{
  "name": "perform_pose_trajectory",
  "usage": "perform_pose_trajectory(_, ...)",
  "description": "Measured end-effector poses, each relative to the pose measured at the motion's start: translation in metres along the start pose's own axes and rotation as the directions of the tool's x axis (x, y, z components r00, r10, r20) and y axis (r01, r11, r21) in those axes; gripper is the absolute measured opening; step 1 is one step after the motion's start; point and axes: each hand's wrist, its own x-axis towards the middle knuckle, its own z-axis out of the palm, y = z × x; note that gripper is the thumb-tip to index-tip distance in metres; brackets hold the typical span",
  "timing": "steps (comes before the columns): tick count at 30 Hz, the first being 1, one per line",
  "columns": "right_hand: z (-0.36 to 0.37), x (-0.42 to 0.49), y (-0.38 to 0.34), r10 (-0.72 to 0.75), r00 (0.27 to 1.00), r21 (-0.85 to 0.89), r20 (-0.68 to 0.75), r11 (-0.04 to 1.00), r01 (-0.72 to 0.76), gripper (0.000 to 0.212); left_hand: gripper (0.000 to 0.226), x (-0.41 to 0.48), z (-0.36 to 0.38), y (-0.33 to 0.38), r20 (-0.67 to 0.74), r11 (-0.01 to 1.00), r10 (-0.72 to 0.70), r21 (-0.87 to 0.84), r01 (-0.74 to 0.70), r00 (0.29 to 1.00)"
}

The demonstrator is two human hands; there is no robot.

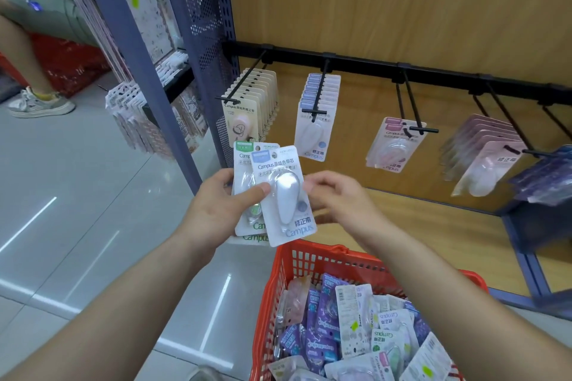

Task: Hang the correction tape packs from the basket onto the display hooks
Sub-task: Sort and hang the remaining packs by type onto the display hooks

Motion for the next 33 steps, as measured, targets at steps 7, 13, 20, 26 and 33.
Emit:
perform_pose_trajectory(7, -0.006, 0.004, 0.009, 0.011, 0.988, 0.17, -0.151, 0.985, 0.015, 0.019, 0.028, 0.0, 0.002, 0.005, -0.028, 0.999, 0.033, -0.002, -0.033, 0.999)
perform_pose_trajectory(13, -0.026, 0.038, 0.012, 0.015, 0.96, 0.097, -0.279, 0.995, 0.013, 0.02, 0.032, 0.003, -0.002, 0.003, -0.04, 1.0, 0.007, 0.008, -0.007, 0.999)
perform_pose_trajectory(20, -0.015, 0.057, 0.019, -0.001, 0.952, 0.123, -0.306, 0.992, 0.04, 0.021, 0.036, 0.009, 0.0, 0.001, -0.034, 1.0, -0.008, 0.013, 0.009, 0.999)
perform_pose_trajectory(26, -0.015, 0.061, 0.028, -0.033, 0.925, 0.068, -0.379, 0.996, 0.064, 0.021, 0.038, 0.009, 0.003, 0.003, -0.032, 1.0, -0.002, 0.01, 0.003, 0.999)
perform_pose_trajectory(33, -0.013, 0.063, 0.034, -0.051, 0.919, 0.063, -0.391, 0.995, 0.082, 0.022, 0.039, 0.009, 0.003, 0.005, -0.046, 1.0, 0.005, 0.016, -0.004, 0.999)
